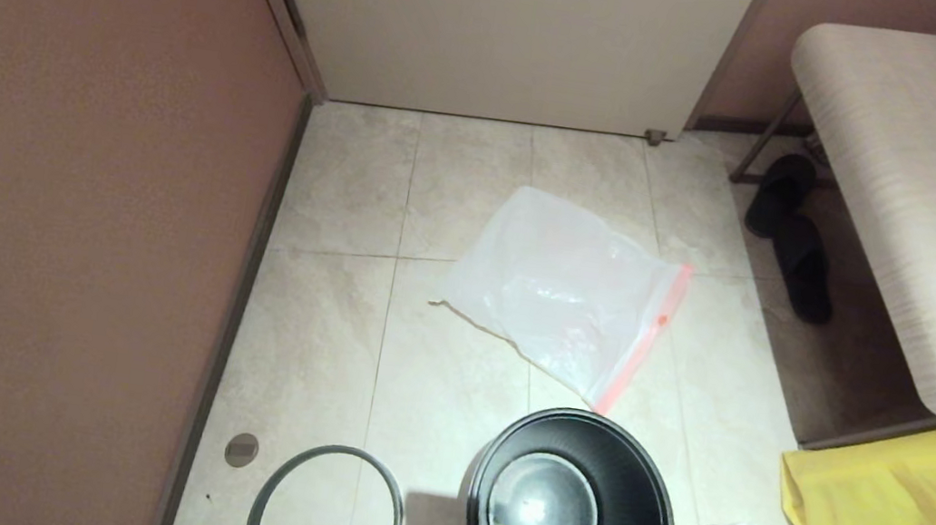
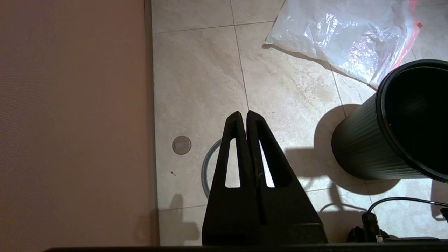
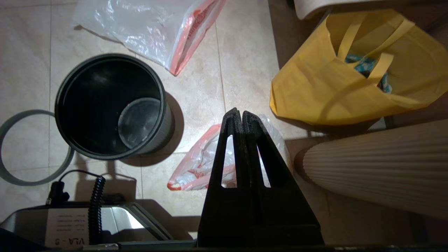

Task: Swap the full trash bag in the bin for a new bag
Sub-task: Pick up a new trash bag

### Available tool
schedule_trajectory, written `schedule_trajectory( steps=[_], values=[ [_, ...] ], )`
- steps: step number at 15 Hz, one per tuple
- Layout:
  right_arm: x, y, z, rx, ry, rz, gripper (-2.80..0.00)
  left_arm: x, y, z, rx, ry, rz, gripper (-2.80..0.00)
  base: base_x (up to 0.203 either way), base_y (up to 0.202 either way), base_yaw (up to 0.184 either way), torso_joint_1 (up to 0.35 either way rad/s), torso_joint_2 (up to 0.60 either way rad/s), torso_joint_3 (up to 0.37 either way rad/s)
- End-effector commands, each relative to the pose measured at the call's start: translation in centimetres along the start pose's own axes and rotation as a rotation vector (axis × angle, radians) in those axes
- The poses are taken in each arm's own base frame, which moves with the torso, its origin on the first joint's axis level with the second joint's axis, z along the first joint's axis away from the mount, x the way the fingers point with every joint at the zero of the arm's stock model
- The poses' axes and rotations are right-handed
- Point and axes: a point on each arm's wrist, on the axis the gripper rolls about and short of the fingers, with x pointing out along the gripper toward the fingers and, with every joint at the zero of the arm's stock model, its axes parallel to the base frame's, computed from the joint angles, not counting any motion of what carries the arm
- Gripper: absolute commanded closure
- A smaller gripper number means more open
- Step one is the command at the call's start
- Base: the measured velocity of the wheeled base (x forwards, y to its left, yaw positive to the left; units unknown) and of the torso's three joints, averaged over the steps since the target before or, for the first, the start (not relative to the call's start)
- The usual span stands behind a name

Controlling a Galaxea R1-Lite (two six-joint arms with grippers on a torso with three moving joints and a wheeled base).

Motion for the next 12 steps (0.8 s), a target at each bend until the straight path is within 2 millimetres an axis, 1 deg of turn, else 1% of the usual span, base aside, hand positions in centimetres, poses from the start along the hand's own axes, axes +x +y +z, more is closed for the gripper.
schedule_trajectory(
  steps=[1,4,12],
  values=[
    [0.28,-0.03,-2.27,0.028,0.005,0.006,0.00,0.01,0.00,0.00,0.000,0.002,0.000,0.00,0.000,0.000,0.000,0.000,0.00,0.000],
    [0.74,0.00,-2.77,0.041,0.030,0.014,0.00,0.01,-0.01,0.00,0.015,0.002,-0.003,0.00,0.000,0.000,0.000,0.000,0.00,0.000],
    [0.63,0.00,-2.63,0.042,0.022,0.017,0.00,0.01,0.01,0.00,-0.023,0.002,0.005,0.00,0.000,0.000,0.000,0.000,0.00,0.000]
  ],
)
